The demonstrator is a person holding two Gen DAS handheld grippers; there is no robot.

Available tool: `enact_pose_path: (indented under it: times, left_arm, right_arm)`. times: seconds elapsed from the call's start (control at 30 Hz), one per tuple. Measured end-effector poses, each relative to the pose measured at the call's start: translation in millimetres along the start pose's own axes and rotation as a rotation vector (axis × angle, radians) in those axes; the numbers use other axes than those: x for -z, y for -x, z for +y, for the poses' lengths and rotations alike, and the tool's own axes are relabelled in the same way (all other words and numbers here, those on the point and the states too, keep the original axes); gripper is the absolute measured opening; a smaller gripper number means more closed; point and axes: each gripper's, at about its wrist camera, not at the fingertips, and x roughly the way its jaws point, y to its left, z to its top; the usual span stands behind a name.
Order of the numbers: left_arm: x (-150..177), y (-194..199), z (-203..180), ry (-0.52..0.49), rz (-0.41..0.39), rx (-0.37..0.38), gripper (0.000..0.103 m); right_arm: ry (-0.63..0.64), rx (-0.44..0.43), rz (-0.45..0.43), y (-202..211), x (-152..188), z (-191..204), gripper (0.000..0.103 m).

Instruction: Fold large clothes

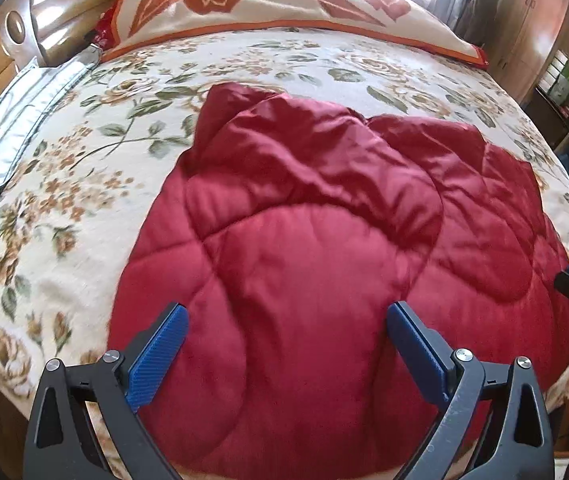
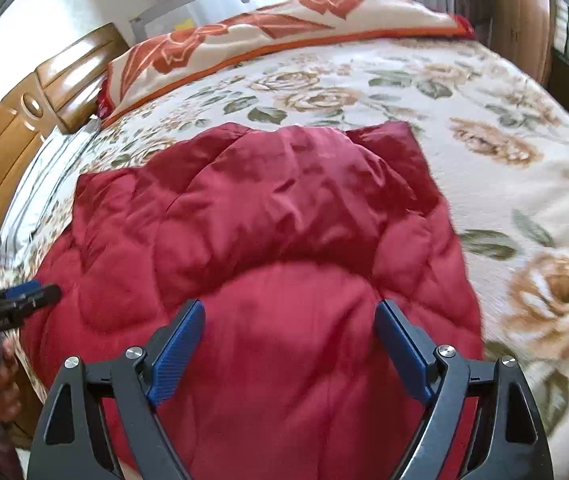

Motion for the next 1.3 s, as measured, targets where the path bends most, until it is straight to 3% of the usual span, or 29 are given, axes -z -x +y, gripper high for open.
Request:
enact_pose_path:
  times: [0.23,0.43,1.0,1.3]
  left_arm:
    - [17,-8,3,0.007,0.027,0.010,0.103]
    - [16,-3,-2,-0.009,0.012,-0.022,0.103]
    - [64,51,-20,-0.065,-0.050,-0.082,0.101]
    - [93,65,-24,-0.122,-0.056,-0.098,0.101]
  right_arm:
    - [-0.005,0.001,0.043,-4,37,-6,0.088]
    - [-0.009,0.010,0.031,-7,41,-5,0.089]
    - [0.073,-0.022,-0.068,70,66,28,0.090]
    - [0.095,-0.048,0.009,68,100,35,0.090]
